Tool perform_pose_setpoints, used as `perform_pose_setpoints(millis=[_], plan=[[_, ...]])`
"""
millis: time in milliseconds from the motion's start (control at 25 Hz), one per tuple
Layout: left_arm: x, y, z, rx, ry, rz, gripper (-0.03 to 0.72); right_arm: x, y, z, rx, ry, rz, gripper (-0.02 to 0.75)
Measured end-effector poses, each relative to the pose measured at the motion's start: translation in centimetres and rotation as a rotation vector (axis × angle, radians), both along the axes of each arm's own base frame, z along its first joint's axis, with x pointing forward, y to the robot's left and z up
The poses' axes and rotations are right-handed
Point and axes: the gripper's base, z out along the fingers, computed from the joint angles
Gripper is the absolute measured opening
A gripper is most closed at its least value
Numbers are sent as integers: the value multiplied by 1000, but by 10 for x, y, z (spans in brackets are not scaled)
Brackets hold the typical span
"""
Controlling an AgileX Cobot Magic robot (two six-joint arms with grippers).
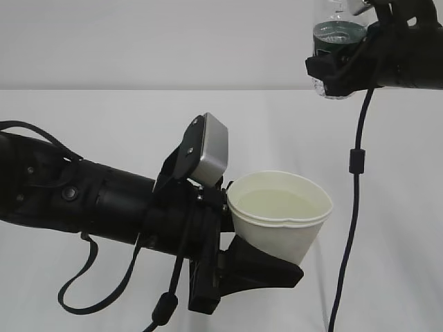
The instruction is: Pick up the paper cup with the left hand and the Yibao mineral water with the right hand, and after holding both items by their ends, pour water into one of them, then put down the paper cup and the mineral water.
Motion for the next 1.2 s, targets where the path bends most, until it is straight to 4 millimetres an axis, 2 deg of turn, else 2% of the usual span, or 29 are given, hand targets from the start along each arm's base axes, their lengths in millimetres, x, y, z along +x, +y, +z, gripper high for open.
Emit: perform_pose_setpoints(millis=[560,1200], plan=[[0,0,0,3,-1,3,431,4,-18,4,71,-47,-22,415],[1,0,-1,16,-5,15,431,-21,-43,-43,155,-87,-165,415]])
